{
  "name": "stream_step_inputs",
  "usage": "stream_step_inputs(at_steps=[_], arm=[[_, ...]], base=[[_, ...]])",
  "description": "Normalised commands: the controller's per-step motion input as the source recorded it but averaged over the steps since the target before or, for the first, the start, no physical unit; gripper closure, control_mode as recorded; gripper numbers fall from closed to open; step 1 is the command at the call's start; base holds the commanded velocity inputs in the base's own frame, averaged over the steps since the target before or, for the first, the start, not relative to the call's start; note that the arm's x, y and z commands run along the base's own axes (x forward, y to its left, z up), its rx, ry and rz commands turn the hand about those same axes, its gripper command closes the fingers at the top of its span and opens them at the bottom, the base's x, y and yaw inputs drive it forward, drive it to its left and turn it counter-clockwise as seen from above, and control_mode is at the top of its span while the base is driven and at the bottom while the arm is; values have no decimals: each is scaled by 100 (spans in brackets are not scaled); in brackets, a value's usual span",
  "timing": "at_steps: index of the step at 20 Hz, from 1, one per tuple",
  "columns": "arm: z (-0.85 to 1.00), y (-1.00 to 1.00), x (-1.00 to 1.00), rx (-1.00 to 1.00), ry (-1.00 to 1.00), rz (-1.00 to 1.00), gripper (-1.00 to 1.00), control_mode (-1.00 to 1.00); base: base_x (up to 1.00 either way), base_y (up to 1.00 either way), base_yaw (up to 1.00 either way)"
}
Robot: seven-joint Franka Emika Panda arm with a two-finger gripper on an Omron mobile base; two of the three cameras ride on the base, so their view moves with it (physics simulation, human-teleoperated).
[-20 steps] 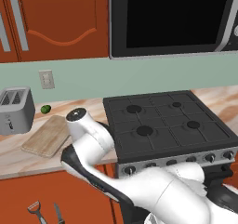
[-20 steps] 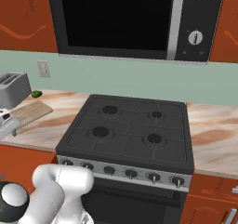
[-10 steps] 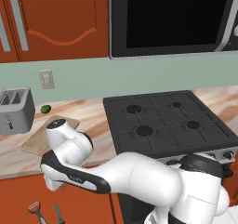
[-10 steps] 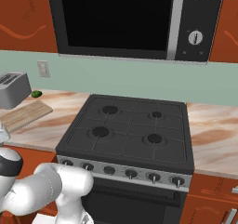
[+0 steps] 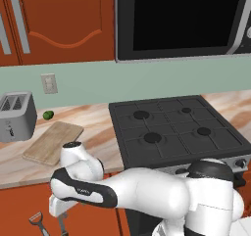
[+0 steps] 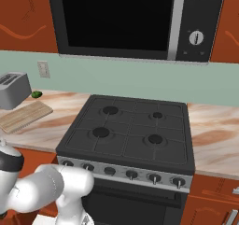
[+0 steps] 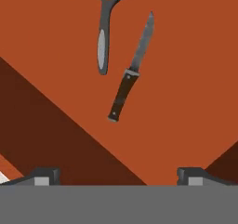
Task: Open the drawer on the left and place the cutting tools on the cutting board.
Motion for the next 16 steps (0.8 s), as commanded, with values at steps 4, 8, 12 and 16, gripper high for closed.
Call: stream_step_inputs(at_steps=[4,8,12,16], arm=[[-47,-4,-31,19,1,-10,-100,-100],[-5,0,0,0,0,0,-100,-100],[-21,0,11,-3,8,0,-100,-100],[-29,0,27,-7,11,-8,-100,-100]], base=[[0,0,0],[0,0,0],[0,0,0],[0,0,0]])
